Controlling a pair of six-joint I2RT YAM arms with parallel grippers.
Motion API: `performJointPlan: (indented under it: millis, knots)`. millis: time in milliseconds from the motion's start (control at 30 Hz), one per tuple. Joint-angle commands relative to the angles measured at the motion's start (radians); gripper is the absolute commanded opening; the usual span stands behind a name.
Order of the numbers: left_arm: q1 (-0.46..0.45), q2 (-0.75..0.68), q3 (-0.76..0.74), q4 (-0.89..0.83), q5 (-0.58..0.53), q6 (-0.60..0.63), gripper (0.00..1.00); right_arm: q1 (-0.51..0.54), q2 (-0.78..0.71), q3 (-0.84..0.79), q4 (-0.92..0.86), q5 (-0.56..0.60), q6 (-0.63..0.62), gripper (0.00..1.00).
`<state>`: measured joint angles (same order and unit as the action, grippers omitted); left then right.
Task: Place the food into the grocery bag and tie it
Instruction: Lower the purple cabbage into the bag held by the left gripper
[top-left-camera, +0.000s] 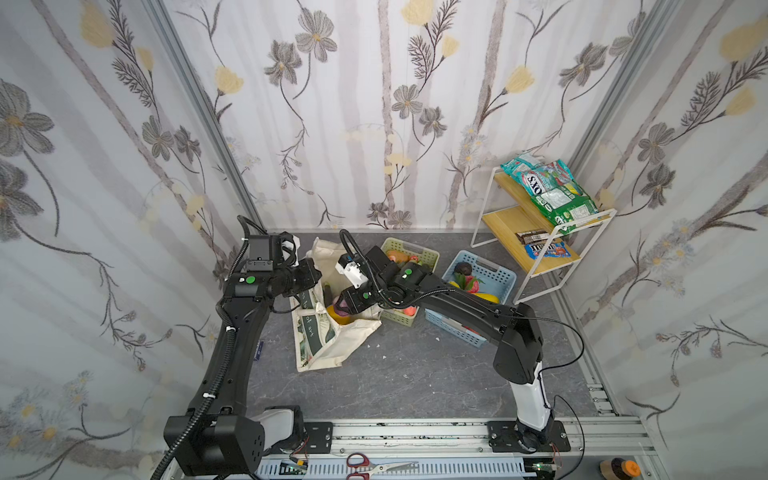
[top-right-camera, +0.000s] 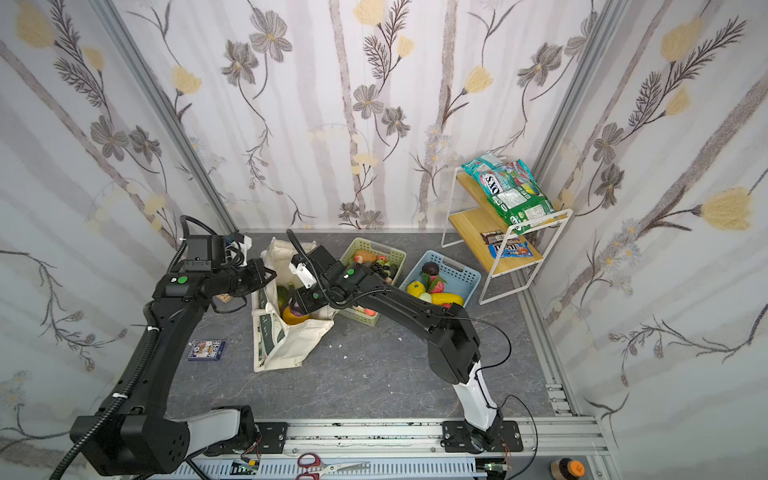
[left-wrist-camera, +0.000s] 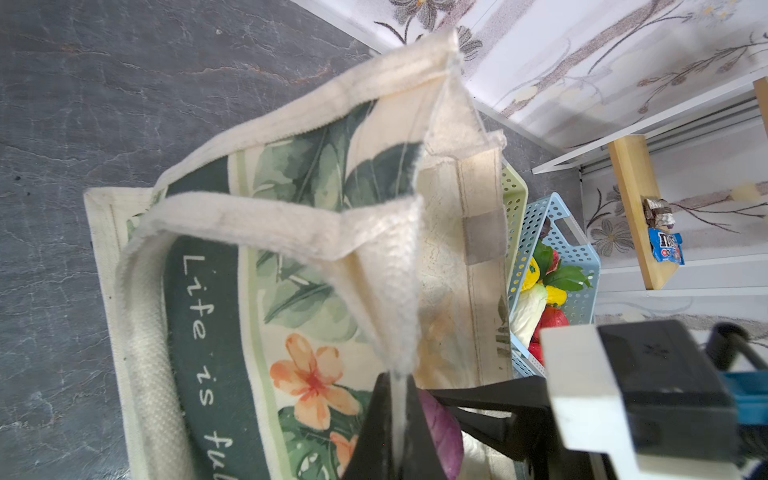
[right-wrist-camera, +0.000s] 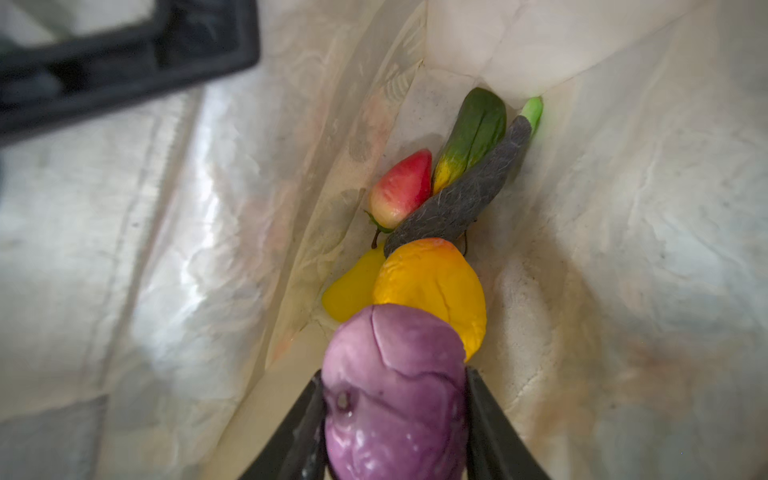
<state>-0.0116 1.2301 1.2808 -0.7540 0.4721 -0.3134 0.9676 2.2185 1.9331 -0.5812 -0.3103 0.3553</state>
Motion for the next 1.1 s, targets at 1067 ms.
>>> performJointPlan:
  millis: [1067]
  knots:
    - [-0.027, -0.02, -0.031, 0.081, 0.167, 0.031, 0.0, -0.003, 0.159, -0.022, 0.047, -0.254, -0.006, 0.46]
